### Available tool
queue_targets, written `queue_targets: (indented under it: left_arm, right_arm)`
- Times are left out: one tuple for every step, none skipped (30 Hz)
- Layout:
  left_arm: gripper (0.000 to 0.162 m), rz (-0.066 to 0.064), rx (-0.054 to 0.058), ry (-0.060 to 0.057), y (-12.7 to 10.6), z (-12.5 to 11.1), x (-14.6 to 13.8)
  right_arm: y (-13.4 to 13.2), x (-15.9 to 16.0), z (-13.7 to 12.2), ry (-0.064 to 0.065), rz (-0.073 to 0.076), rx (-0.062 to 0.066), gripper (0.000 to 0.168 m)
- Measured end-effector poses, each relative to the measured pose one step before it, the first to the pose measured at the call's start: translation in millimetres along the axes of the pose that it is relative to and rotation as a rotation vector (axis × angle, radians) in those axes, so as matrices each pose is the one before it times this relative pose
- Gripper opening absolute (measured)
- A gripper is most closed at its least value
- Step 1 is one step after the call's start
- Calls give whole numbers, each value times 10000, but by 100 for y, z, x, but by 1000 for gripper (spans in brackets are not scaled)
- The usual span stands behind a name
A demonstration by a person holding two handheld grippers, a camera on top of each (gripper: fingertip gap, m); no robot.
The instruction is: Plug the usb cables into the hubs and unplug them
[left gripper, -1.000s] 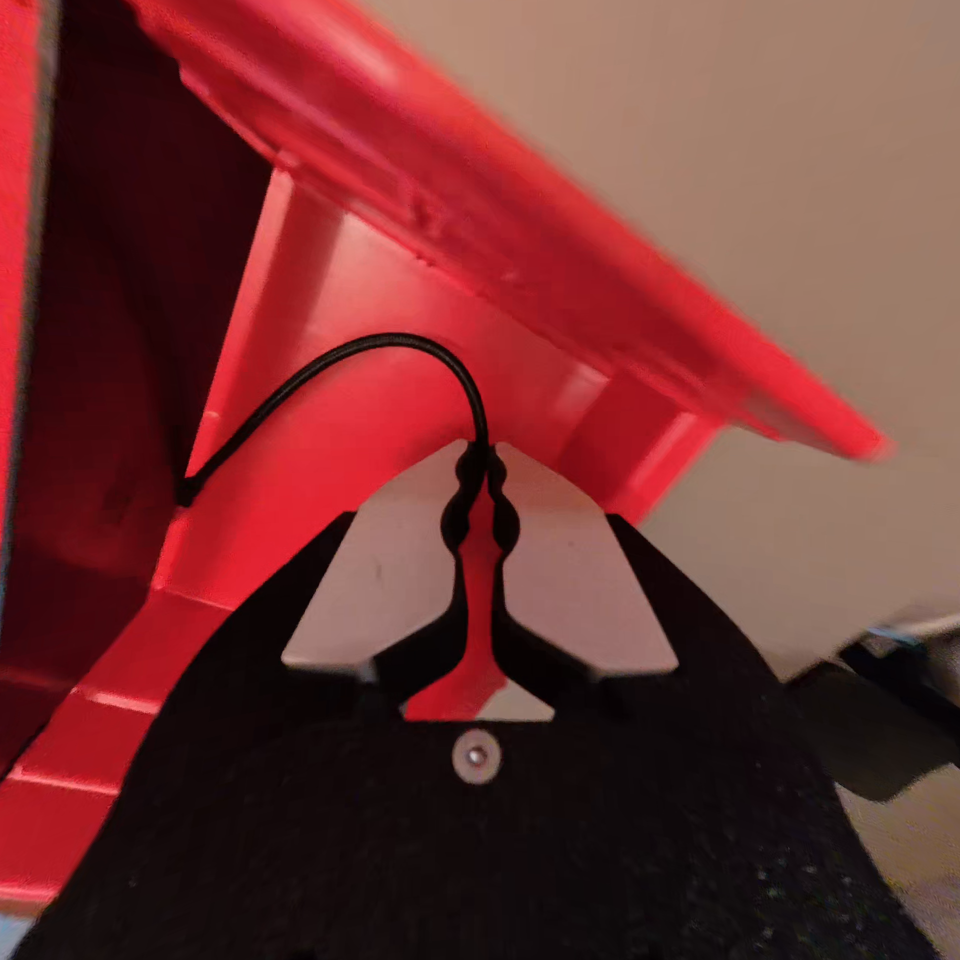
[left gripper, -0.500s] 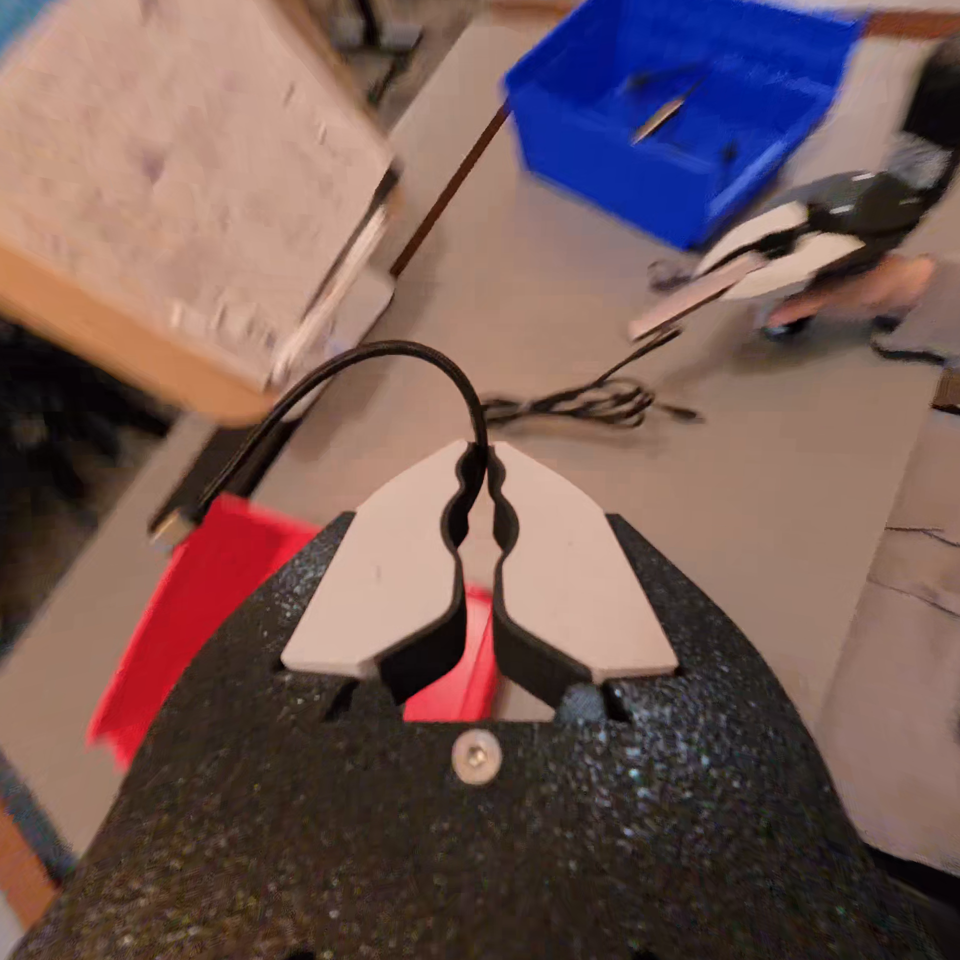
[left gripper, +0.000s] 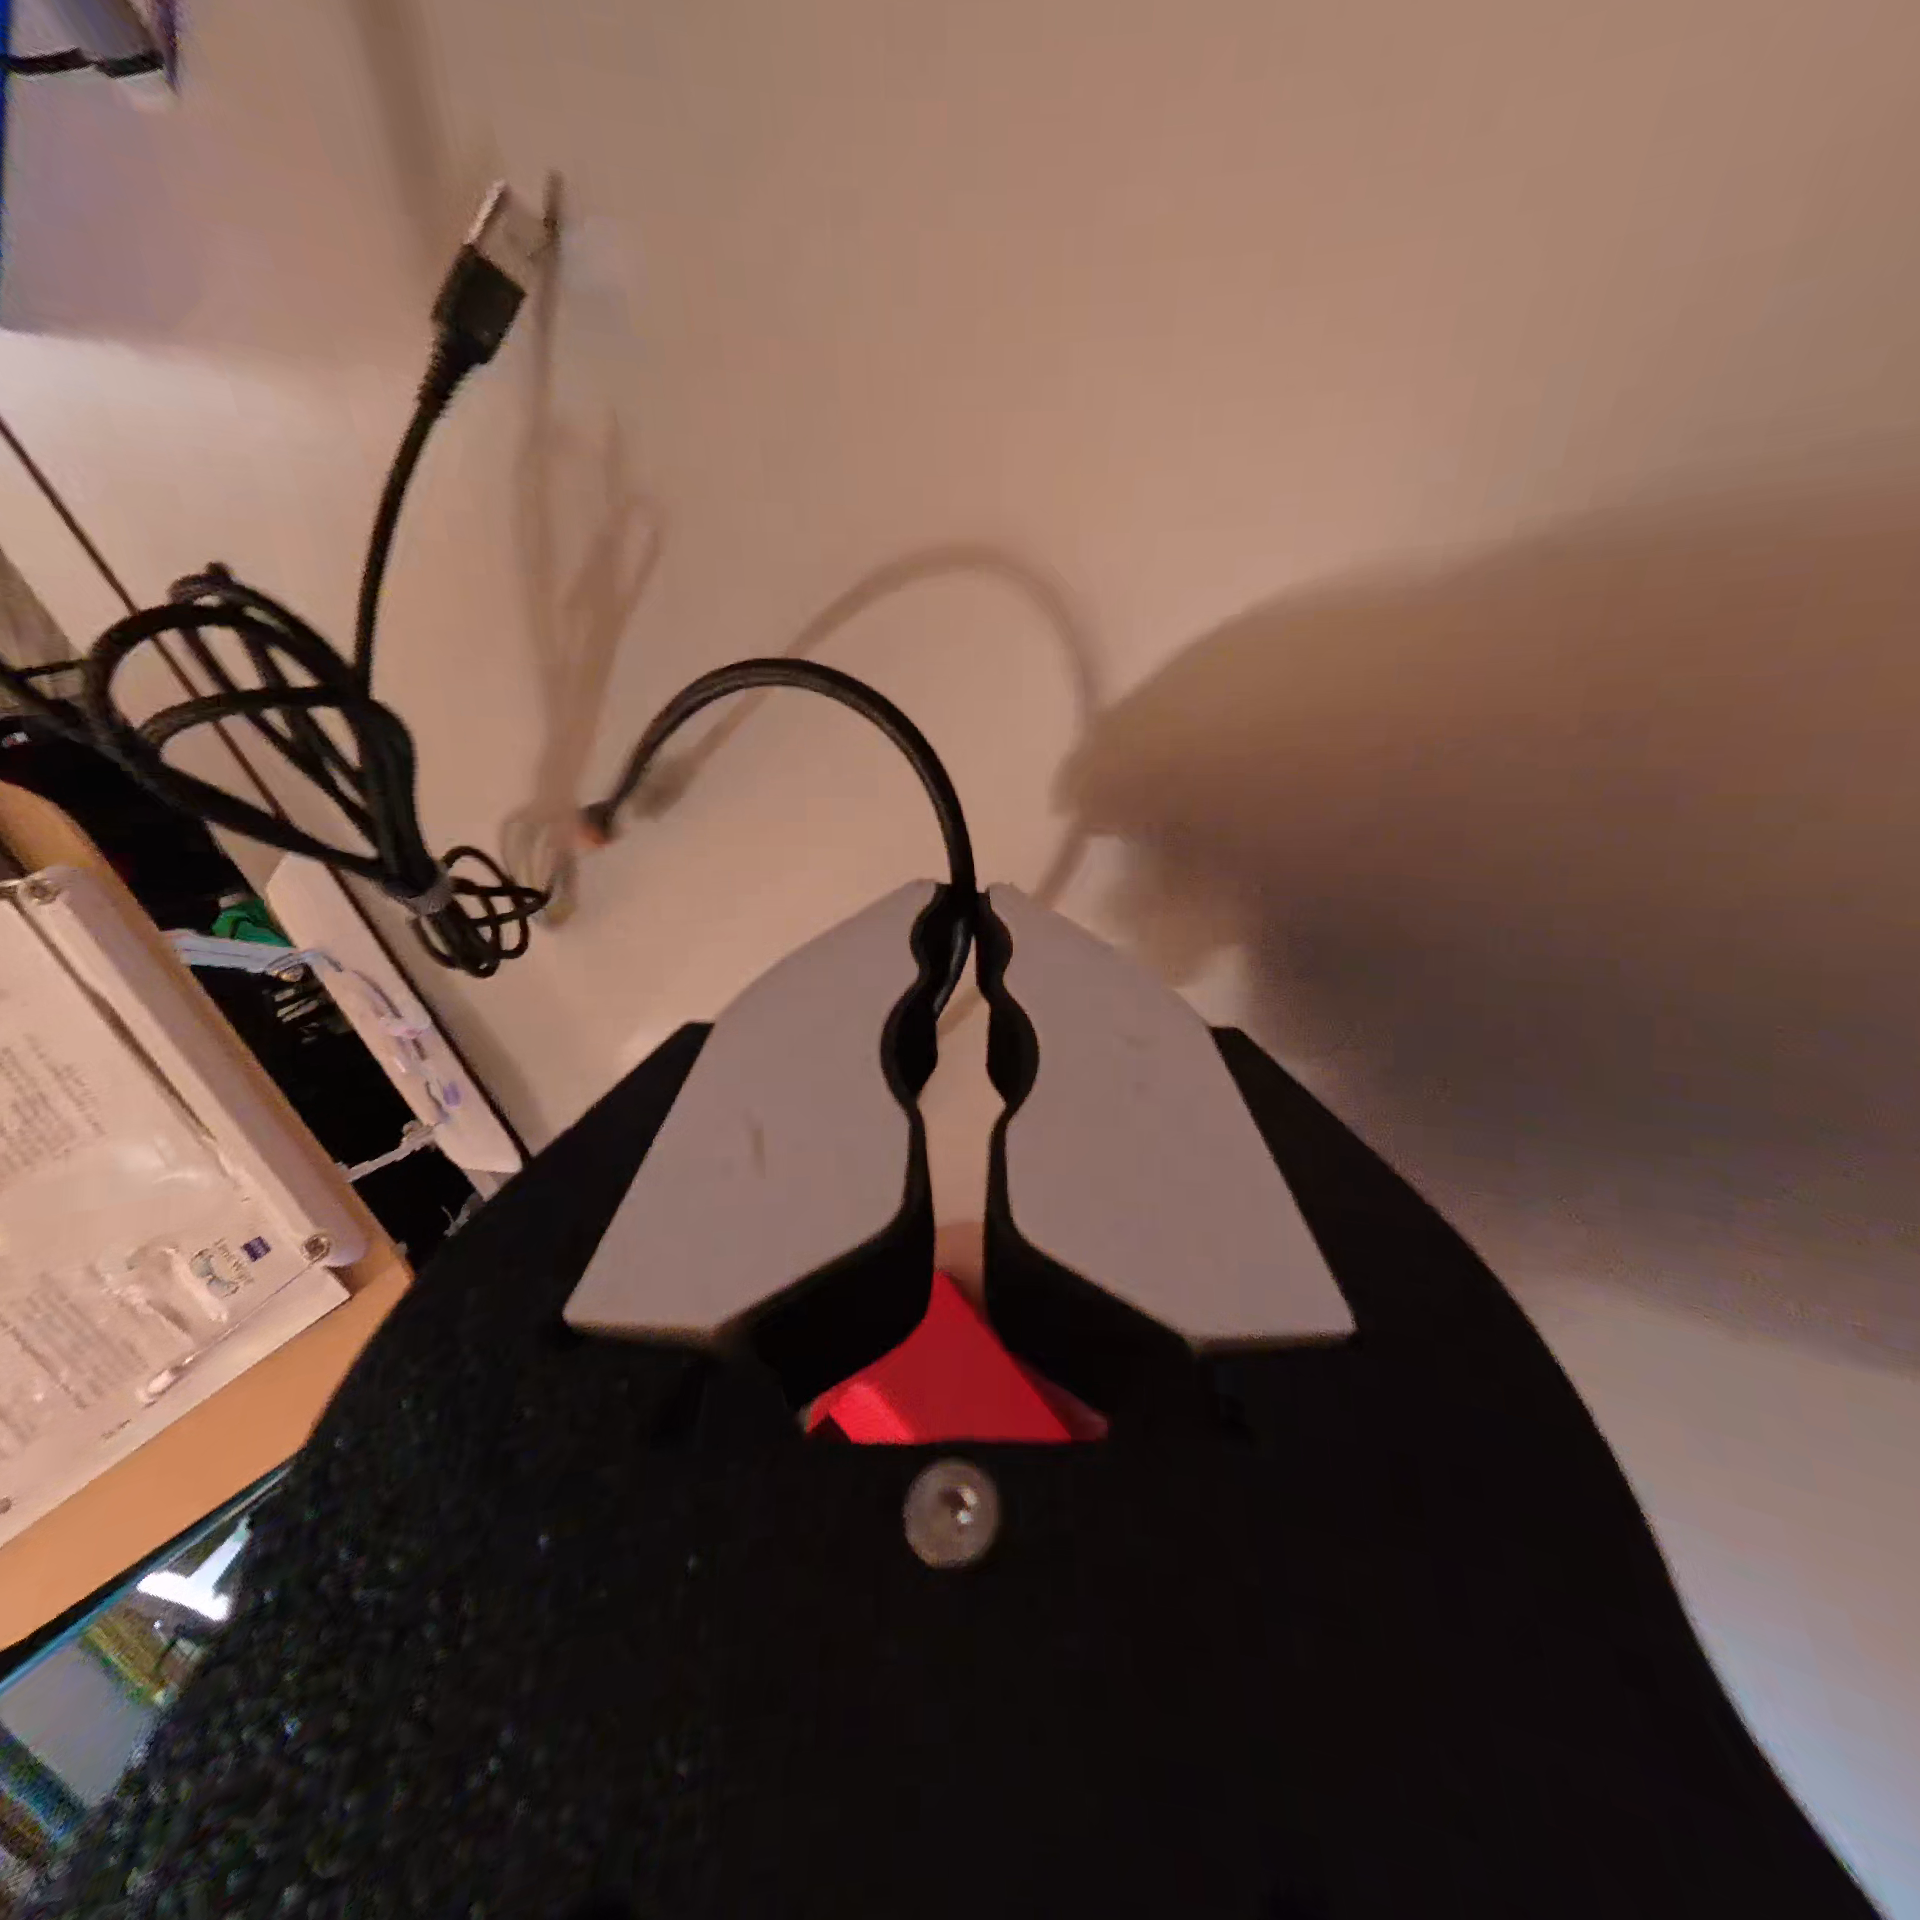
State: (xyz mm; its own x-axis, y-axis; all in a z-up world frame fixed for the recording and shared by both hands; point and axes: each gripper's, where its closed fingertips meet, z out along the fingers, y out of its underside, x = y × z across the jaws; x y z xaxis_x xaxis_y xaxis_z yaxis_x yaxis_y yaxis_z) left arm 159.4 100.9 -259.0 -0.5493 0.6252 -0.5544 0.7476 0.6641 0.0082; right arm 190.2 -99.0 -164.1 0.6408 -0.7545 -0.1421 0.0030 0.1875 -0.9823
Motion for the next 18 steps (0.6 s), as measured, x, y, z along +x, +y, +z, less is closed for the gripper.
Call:
queue_targets:
  left_arm:
    - [3,102,-104,147,179,111,704]
    - [3,59,-186,73,261,61,542]
    - [3,71,-85,10,113,6,418]
    - [3,46,22,171,-11,-26,610]
    - [3,-60,2,276,71,-8,703]
    - [3,-84,-30,104,161,18,439]
    - [3,-38,12,70,152,12,373]
    - [3,-74,38,112,129,29,396]
    - [3,-176,48,40,117,10,237]
    - [4,-337,107,-13,40,-54,69]
    - [5,-593,73,157,72,-100,177]
    - [9,-730,122,342,-26,-242,217]
    - [16,-960,470,255,-554,-361,-115]
    - [19,-1226,717,149,-1064,-406,-456]
    - [20,-1473,660,-129,-1222,-307,-962]
    - [21,-1667,524,-285,-1246,-77,-1172]
    - [24,-1731,339,-153,-1095,169,-952]
    - [28,-1720,240,-114,-1004,373,-804]
  right_arm:
    - [22,-28,7,-33,19,-11,24]
    - [-6,9,-4,-3,13,2,25]
    - [-22,25,-10,13,2,14,24]
    - [3,6,-5,0,3,4,24]
    - [-3,-18,5,-8,-2,-3,25]
    - [14,-8,7,-2,-14,-8,24]
    - [18,-37,15,-6,-23,-14,25]
    - [26,-44,26,-22,-24,-21,25]
    - [34,-55,29,-23,-21,-25,25]
    - [20,-48,25,-24,-23,-23,24]
    - [29,-48,13,-15,-22,-16,25]
    - [10,-30,12,-5,-21,-10,25]
    - [1,-15,9,2,-18,-5,25]
    - [14,-11,7,-9,-3,-10,24]
    - [13,-3,27,-11,8,-16,24]
    - [20,9,19,1,6,-14,24]
    - [21,22,11,14,3,-15,24]
    - [15,2,17,12,-6,-15,24]
